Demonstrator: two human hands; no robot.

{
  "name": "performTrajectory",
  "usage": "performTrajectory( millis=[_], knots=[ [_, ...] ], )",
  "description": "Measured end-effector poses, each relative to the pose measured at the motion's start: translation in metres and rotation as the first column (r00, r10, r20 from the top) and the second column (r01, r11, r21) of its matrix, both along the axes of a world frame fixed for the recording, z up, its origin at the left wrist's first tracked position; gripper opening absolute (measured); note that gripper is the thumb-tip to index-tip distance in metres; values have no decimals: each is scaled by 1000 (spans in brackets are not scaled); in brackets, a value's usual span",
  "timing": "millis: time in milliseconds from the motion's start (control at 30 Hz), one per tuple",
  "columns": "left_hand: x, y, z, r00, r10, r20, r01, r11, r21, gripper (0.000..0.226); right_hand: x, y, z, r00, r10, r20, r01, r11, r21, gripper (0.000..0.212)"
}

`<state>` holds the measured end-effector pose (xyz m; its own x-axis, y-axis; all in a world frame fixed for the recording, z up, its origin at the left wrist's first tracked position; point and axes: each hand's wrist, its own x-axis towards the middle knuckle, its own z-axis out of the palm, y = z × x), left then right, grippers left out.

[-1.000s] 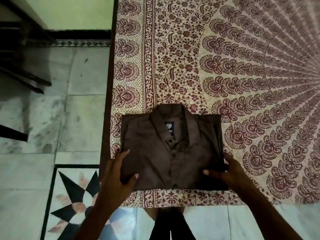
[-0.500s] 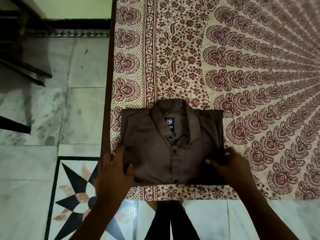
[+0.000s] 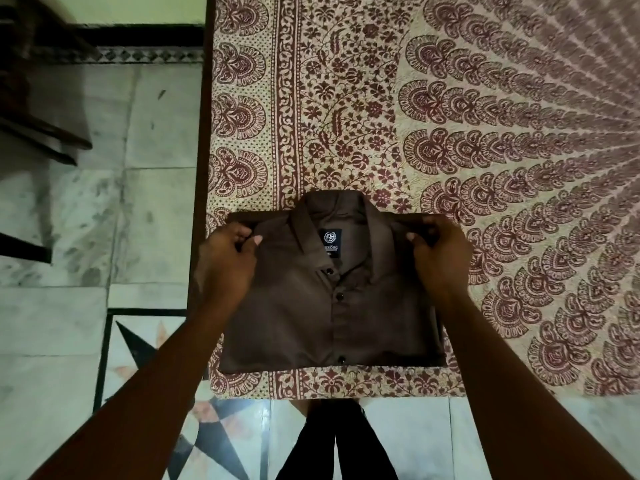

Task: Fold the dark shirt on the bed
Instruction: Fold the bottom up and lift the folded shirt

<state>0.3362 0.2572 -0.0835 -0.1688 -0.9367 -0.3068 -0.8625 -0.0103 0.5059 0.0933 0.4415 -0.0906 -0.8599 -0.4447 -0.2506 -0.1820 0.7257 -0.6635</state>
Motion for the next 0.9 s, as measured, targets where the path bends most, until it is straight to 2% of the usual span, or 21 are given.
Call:
performTrajectory(
  millis=[133, 200, 267, 333, 400, 467, 533, 600, 667, 733, 800, 900],
  knots=[
    [0, 8, -3, 999, 3, -40, -5, 999, -51, 22, 1, 9, -15, 998, 21, -59, -20, 1000, 20, 31],
    [5, 22, 0, 995, -88, 55, 98, 969, -225, 30, 7, 15, -17, 973, 60, -224, -52, 998, 39, 36],
    [14, 42, 3, 963, -249, 102, 269, 895, -356, 41, 25, 23, -10, 908, 85, -411, -81, 996, 25, 42],
    [24, 63, 2, 893, -445, 71, 444, 843, -304, 62, 54, 35, 0, 870, 141, -472, -138, 990, 41, 50],
    [37, 77, -7, 815, -568, 120, 580, 798, -161, 91, 86, 53, 1, 867, 275, -415, -229, 961, 157, 68],
    [49, 84, -20, 775, -610, 166, 623, 780, -46, 113, 108, 78, -10, 807, 480, -344, -368, 864, 342, 87],
    [58, 85, -29, 757, -619, 207, 633, 774, -3, 124, 115, 101, -24, 739, 613, -282, -463, 765, 448, 92],
    [62, 82, -38, 728, -638, 252, 657, 754, 9, 127, 108, 116, -35, 758, 609, -233, -427, 734, 527, 91],
    [62, 83, -41, 711, -640, 292, 666, 745, 13, 126, 98, 123, -36, 830, 522, -199, -330, 746, 578, 91],
    [59, 87, -37, 731, -601, 324, 644, 764, -35, 120, 91, 126, -32, 867, 449, -217, -254, 771, 584, 91],
    [58, 97, -27, 765, -547, 339, 615, 777, -133, 104, 90, 127, -23, 832, 487, -264, -284, 784, 553, 88],
    [67, 114, -28, 754, -572, 324, 639, 752, -162, 91, 100, 134, -21, 665, 681, -307, -503, 712, 491, 83]
  ],
)
